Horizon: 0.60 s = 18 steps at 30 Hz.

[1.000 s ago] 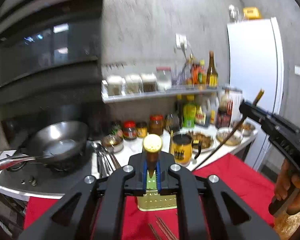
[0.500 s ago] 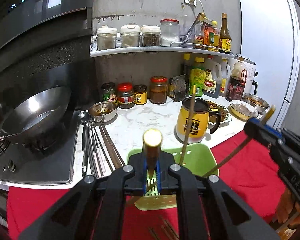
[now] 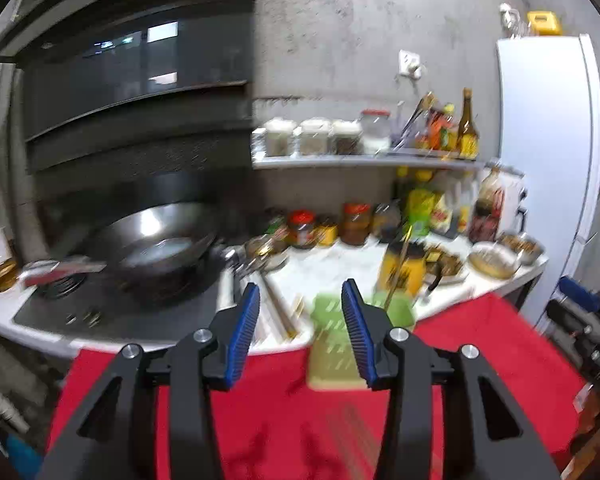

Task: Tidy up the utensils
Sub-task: 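Lower both chopsticks into the green holder and open both tools, then move both open tools back toward the chopsticks on the cloth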

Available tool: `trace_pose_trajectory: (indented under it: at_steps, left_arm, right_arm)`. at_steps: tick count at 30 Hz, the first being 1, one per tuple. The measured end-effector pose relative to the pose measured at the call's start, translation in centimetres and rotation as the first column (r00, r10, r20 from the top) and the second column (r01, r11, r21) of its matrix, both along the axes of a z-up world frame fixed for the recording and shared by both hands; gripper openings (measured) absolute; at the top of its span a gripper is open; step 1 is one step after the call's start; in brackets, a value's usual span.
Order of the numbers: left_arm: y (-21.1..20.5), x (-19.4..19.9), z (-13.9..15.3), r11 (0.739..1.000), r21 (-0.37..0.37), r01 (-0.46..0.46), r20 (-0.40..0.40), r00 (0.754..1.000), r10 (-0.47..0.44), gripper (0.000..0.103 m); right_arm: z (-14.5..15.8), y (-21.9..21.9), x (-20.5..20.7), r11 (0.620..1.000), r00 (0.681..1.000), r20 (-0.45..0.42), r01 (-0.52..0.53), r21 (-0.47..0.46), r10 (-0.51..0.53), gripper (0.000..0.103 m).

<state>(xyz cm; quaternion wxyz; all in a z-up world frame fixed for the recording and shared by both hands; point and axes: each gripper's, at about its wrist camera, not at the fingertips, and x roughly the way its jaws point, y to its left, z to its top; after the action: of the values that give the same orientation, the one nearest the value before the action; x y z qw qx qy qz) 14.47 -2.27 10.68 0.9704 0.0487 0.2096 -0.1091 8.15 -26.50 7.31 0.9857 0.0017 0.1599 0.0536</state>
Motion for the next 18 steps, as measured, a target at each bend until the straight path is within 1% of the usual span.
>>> trace_pose_trajectory:
  at_steps: [2, 3, 5, 6, 8, 9, 10, 12, 16, 17, 18]
  left_arm:
    - [0.6, -1.4, -1.9, 1.0, 0.021, -0.016, -0.026, 1.0, 0.017, 0.042]
    - [1.0, -2.5, -3.6, 0.999, 0.026, -0.019, -0.055, 0.998, 0.02, 0.042]
    - [1.6, -3.7, -6.2, 0.999, 0.029, -0.023, -0.102, 0.994, 0.026, 0.043]
    - [1.9, -4.3, -8.0, 0.999, 0.03, -0.027, -0.14, 0.99, 0.031, 0.043]
    - [2.5, -5.1, -10.5, 0.999, 0.025, -0.036, -0.192, 0.981, 0.04, 0.043]
    - [2.7, -5.5, -12.3, 0.999, 0.02, -0.043, -0.234, 0.971, 0.047, 0.043]
    - [3.0, -5.7, -13.3, 0.999, 0.014, -0.048, -0.262, 0.964, 0.05, 0.043]
    - [3.6, -6.0, -15.9, 0.998, -0.016, -0.064, -0.342, 0.938, 0.054, 0.043]
    - [4.4, -6.6, -18.7, 0.996, -0.038, -0.086, -0.42, 0.905, 0.062, 0.043]
    - [4.4, -6.6, -19.1, 0.995, -0.046, -0.087, -0.436, 0.898, 0.059, 0.043]
    - [4.4, -6.5, -19.4, 0.995, -0.049, -0.089, -0.451, 0.891, 0.057, 0.043]
  right_arm:
    - [-2.0, 0.2, -1.6, 1.0, 0.999, -0.049, -0.012, -0.01, 0.012, 0.054]
    - [-2.9, 0.3, -2.1, 1.0, 0.997, -0.071, -0.016, -0.016, 0.014, 0.054]
    - [-5.3, 0.7, -3.2, 0.999, 0.992, -0.128, -0.023, -0.026, 0.019, 0.054]
    - [-6.5, 0.8, -3.5, 0.999, 0.988, -0.156, -0.025, -0.028, 0.02, 0.054]
    - [-8.6, 1.1, -3.9, 0.999, 0.977, -0.211, -0.028, -0.024, 0.023, 0.054]
    - [-9.4, 1.1, -4.1, 0.999, 0.973, -0.231, -0.03, -0.022, 0.024, 0.054]
    - [-10.4, 1.2, -4.3, 0.999, 0.965, -0.26, -0.03, -0.02, 0.024, 0.054]
    - [-12.0, 1.5, -4.5, 0.999, 0.951, -0.308, -0.031, -0.012, 0.026, 0.054]
    - [-14.5, 2.2, -4.3, 0.999, 0.918, -0.394, -0.037, 0.003, 0.035, 0.053]
    - [-15.0, 2.4, -4.1, 0.999, 0.908, -0.416, -0.042, 0.009, 0.042, 0.052]
    - [-15.7, 2.8, -3.8, 0.998, 0.895, -0.442, -0.055, 0.02, 0.058, 0.042]
